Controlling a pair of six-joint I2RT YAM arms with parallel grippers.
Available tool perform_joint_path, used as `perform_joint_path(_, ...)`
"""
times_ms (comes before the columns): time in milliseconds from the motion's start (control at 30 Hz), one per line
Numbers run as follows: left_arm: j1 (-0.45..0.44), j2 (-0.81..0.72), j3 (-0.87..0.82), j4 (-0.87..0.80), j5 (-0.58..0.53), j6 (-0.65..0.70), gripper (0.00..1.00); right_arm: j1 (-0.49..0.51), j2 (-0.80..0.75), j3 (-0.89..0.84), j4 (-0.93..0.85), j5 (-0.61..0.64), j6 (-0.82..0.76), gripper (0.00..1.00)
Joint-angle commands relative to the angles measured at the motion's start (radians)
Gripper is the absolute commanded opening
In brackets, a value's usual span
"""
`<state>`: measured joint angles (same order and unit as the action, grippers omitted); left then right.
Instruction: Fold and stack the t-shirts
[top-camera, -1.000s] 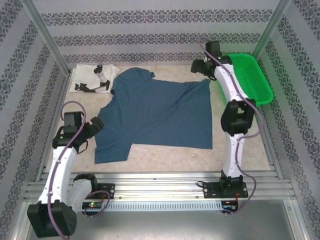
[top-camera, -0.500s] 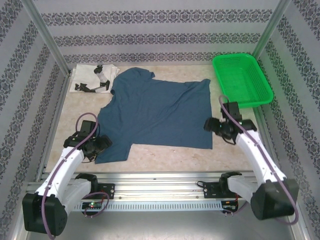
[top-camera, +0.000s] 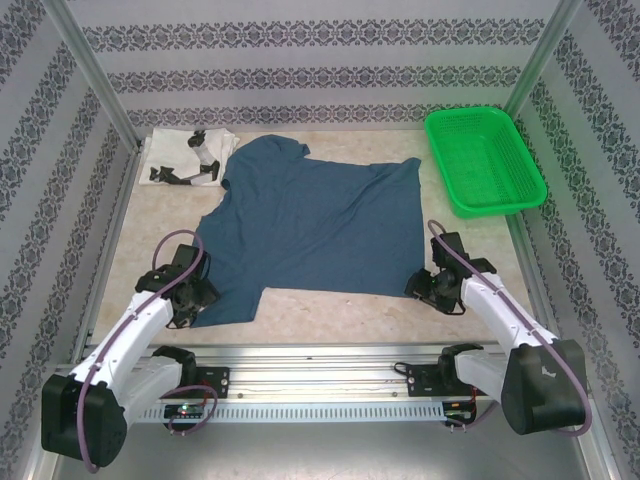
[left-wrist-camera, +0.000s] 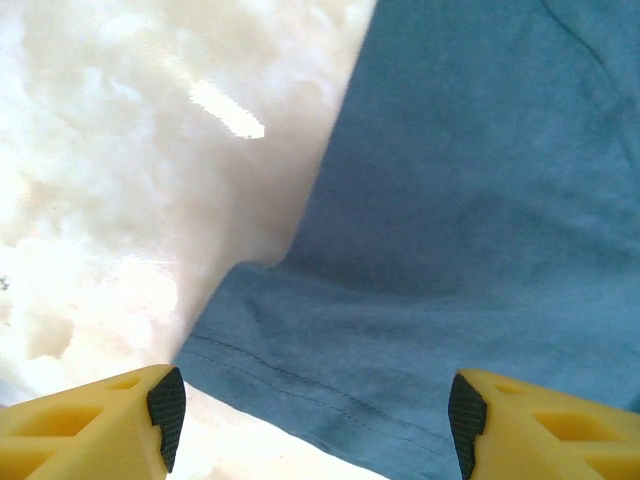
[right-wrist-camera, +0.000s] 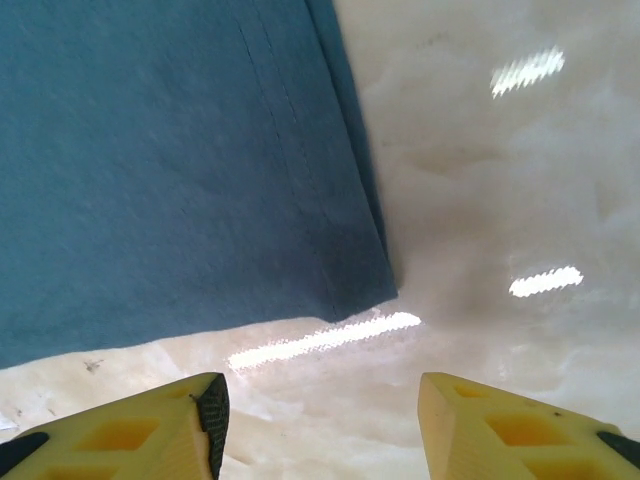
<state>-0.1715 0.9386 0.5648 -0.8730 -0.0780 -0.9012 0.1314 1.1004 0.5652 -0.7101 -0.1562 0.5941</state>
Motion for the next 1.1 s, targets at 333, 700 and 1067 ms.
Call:
perform_joint_path(333,-0.023,-0.039,0.007,-0.108,-0.120,-0.083,0.73,0.008,0.166,0.018,0.133,0.104,0.015,0.36)
perform_joint_path(700,-0.025,0.060,0.033,-0.141,-0.071,-0.096,0.52,-0.015,0.217,0.045,0.171,0.093,0.001,0.01)
perform_joint_path(1067,-0.023,0.062,0.001,-0.104,0.047,-0.097,0.32,-0.024,0.251,0.054,0.204,0.044,-0.022,0.03)
